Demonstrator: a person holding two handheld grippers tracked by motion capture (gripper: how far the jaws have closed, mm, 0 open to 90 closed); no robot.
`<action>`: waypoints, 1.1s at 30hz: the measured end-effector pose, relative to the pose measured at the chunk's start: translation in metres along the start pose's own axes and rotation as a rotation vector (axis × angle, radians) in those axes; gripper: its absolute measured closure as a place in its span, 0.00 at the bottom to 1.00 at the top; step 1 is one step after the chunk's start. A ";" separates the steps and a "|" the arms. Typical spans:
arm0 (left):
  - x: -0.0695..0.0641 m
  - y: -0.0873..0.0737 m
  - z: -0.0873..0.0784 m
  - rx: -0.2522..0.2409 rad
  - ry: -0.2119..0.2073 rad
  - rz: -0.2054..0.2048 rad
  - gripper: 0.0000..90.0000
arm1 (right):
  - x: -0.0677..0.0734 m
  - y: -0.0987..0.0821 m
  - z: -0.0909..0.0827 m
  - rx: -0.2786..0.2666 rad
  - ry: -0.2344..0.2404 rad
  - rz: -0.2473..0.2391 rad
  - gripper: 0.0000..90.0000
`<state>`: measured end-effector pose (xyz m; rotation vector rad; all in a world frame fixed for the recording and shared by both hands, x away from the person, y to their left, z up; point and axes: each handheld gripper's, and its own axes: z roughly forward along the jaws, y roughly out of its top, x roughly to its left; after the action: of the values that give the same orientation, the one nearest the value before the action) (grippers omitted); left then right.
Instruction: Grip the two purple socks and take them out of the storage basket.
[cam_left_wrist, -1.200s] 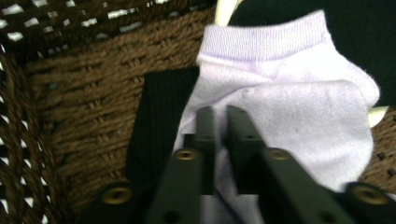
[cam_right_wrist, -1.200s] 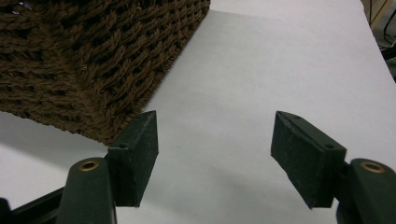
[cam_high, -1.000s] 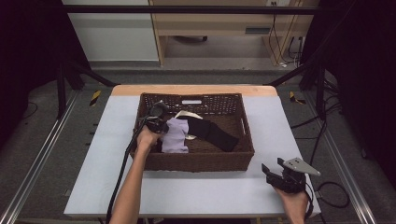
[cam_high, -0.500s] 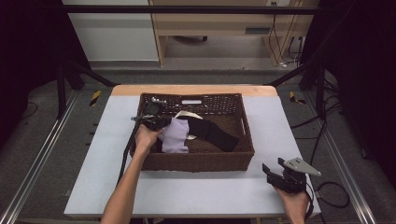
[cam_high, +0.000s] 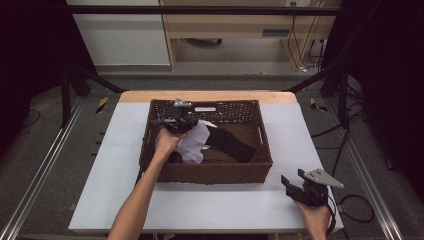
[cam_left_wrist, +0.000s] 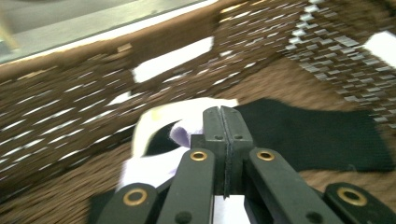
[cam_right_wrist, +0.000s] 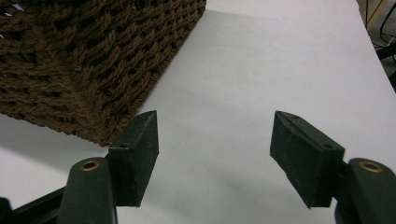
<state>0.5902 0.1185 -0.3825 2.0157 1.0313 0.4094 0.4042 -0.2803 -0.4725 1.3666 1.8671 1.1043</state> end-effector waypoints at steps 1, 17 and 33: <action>-0.006 0.002 0.001 -0.005 -0.011 0.009 0.99 | 0.000 0.000 0.000 0.000 0.000 0.000 0.36; -0.010 -0.007 0.016 0.133 0.113 0.060 0.62 | 0.002 0.000 0.000 0.003 0.008 -0.009 0.36; 0.009 -0.022 0.027 0.315 0.111 -0.034 0.51 | 0.003 0.000 0.001 0.008 0.009 -0.011 0.36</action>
<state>0.5998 0.1188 -0.4168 2.2694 1.2613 0.3610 0.4042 -0.2768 -0.4728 1.3566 1.8848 1.1000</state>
